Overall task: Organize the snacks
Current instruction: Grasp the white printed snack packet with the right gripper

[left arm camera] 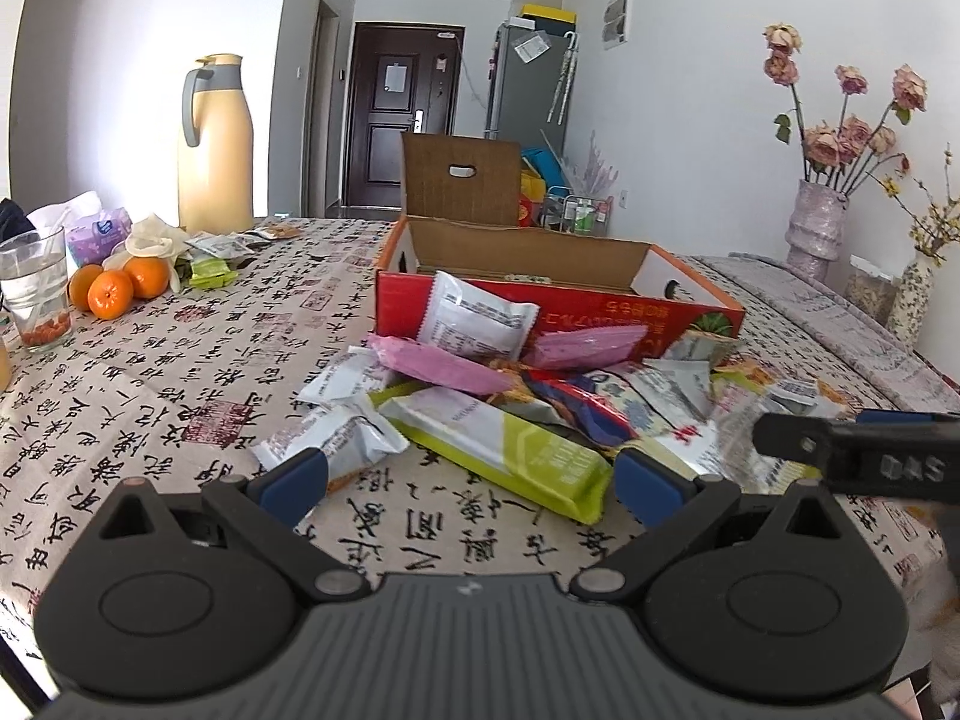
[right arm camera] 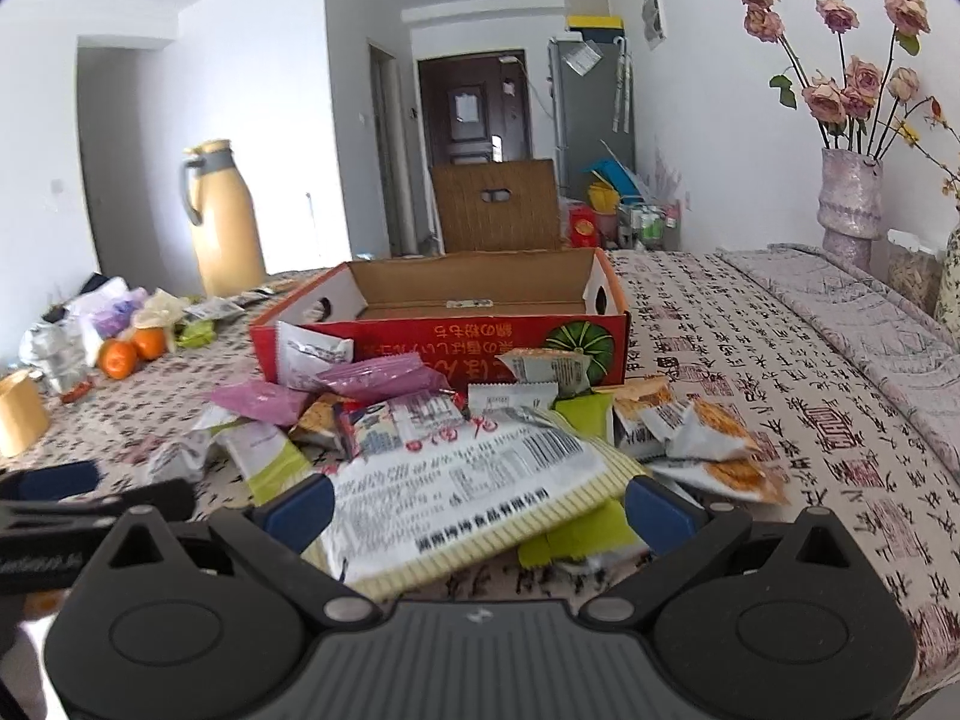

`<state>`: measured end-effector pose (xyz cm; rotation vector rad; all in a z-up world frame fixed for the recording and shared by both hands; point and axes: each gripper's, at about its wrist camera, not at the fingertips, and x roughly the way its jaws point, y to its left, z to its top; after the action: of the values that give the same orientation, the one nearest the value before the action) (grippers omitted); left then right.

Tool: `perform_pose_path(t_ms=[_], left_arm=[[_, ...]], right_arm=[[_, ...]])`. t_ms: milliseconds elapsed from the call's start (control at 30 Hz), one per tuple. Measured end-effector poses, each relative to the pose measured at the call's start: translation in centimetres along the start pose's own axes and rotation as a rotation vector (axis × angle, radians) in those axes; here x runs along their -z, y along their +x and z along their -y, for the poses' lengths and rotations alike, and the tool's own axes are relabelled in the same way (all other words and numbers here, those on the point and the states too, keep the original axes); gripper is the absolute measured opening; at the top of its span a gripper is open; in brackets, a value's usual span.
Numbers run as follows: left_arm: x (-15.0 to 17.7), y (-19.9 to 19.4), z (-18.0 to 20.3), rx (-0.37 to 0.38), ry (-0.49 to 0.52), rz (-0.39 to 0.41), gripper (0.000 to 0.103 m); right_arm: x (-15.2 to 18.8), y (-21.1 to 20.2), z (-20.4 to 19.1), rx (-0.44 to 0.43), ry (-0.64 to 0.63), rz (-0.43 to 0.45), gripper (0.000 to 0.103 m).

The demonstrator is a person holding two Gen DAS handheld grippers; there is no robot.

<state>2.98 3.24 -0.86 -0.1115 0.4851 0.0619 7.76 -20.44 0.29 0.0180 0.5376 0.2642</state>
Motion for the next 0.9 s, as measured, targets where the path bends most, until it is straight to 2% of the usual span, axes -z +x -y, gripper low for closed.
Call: perform_pose_path(t_ms=[167,267,333,467,633,667,733,900], left_arm=[[0.1,0.7,-0.9,0.009,-0.016,-0.017,0.103],[0.4,0.9,-1.4,0.013,-0.028,-0.027,0.103],[0.5,1.0,-1.9,0.013,-0.039,-0.030,0.103],[0.6,1.4,-2.1,0.023,-0.050,-0.042,0.103],[0.9,1.5,-1.7,0.040,-0.049,-0.052,0.103],[0.9,1.5,-1.6,0.040,-0.047,-0.052,0.103],[0.9,1.3,-1.5,0.038,-0.044,-0.049,0.103],[0.9,1.0,-1.3,0.027,-0.042,-0.045,0.103]], right_arm=[[-1.9,3.1,-1.3,0.066,0.065,-0.036,0.103],[-2.0,4.6,-2.3,0.147,0.047,-0.068,0.103],[-1.4,5.2,-2.3,0.169,0.036,-0.101,0.103],[0.1,4.9,-2.2,0.210,0.002,-0.103,0.103],[2.0,4.5,-0.9,0.214,0.014,-0.141,0.102],[2.2,4.3,-0.7,0.209,0.017,-0.139,0.101],[2.6,4.0,-0.6,0.198,0.017,-0.134,0.091],[3.4,3.4,-0.3,0.169,0.013,-0.124,0.076]])
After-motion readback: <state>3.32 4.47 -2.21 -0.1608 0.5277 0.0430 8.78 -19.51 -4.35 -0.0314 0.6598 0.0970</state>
